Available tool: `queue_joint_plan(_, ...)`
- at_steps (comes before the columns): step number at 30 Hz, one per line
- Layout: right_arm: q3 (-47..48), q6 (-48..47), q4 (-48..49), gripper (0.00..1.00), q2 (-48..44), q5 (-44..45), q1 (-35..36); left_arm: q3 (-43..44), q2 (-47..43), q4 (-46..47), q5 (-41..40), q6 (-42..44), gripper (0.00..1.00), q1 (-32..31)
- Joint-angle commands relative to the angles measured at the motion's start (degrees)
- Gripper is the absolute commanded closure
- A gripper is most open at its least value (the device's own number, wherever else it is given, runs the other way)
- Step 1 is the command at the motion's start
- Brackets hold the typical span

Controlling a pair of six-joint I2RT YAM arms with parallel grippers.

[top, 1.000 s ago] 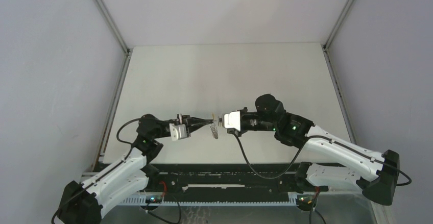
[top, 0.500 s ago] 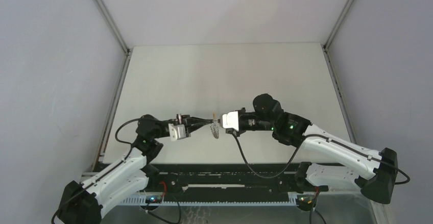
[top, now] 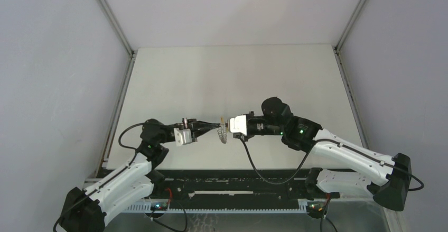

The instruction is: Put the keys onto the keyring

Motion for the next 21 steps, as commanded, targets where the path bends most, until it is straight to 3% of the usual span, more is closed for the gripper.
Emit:
queue_joint_plan(1, 0.65, 0.57, 2.56, 1.00, -1.11, -0.57, 0.60, -0.62, -0.35, 2.71, 0.73, -0.91, 1.00, -0.07)
queue_joint_plan(21, 0.71, 0.35, 2.55, 1.00, -2.19, 2.33, 1.50, -0.71, -0.34, 2.69, 0.58, -0.97, 1.00, -0.07)
